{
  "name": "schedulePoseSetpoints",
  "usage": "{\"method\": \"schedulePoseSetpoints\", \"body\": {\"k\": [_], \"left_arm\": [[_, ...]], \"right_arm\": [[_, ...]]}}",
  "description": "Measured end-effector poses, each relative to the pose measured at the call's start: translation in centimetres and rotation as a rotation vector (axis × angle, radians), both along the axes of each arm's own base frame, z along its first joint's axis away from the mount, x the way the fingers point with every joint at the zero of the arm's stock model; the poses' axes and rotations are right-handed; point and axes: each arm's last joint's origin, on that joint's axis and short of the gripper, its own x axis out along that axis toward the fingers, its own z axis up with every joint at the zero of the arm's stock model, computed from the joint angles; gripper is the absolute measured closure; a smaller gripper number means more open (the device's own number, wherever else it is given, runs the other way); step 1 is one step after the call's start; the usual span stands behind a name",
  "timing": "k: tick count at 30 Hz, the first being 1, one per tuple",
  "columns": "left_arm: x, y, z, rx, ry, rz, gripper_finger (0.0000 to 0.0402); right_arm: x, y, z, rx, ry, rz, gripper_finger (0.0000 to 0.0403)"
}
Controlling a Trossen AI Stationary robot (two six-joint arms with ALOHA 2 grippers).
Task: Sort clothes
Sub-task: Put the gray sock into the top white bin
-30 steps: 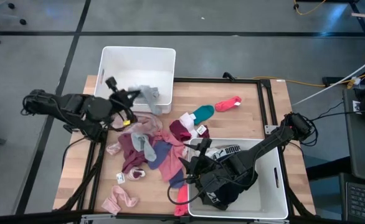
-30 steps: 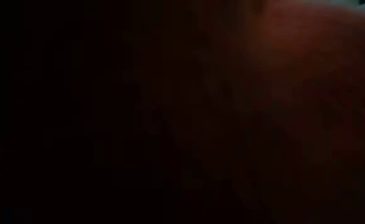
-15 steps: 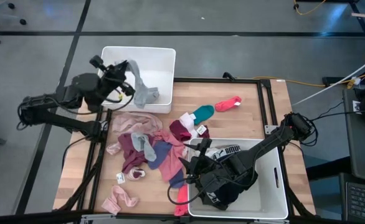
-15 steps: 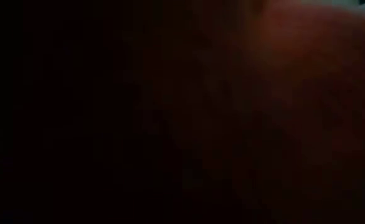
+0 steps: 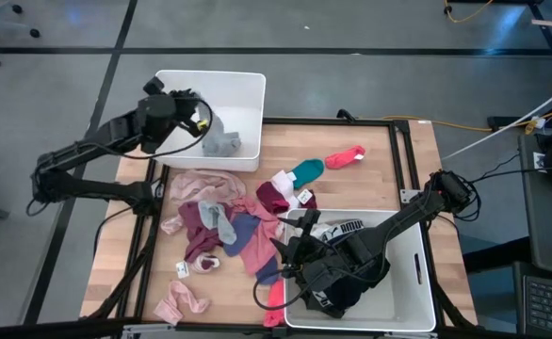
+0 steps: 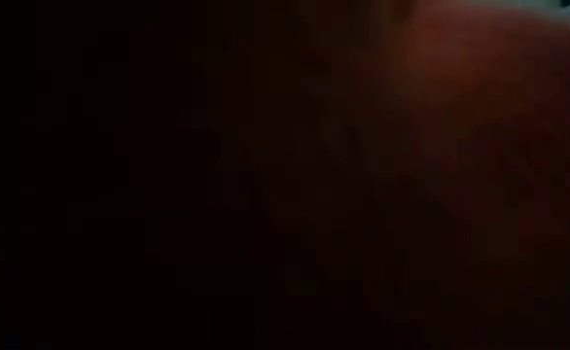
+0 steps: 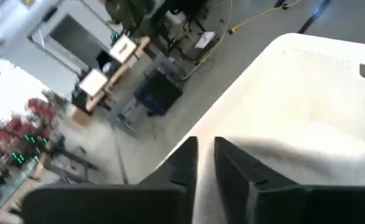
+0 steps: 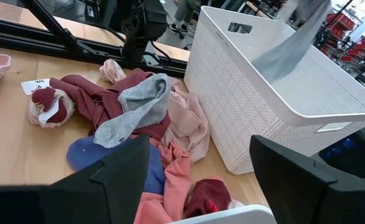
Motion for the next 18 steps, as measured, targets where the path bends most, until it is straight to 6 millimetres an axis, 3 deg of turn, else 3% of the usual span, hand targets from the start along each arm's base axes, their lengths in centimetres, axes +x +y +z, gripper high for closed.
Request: {"method": "schedulePoseSetpoints", "body": {"k": [3,8,13,18], "left_arm": [[0.2,0.4,-0.4,-0.032,-0.022,0.012,0.0312],[0.4,0.0,-0.6,-0.136,-0.107,-0.113,0.0254],[0.1,-2.2,1.2,-0.353,-0.250,-0.419,0.0223],[0.2,-4.9,0.8,-0.632,-0.286,-0.732,0.0220]], "right_arm": [[0.0,0.0,0.0,0.000,0.000,0.000,0.0123],[0.0,0.0,0.0,0.001,0.000,0.000,0.0123],[0.0,0.0,0.0,-0.001,0.000,0.000,0.0123],[0.0,0.0,0.0,-0.005,0.005,0.000,0.0123]]}}
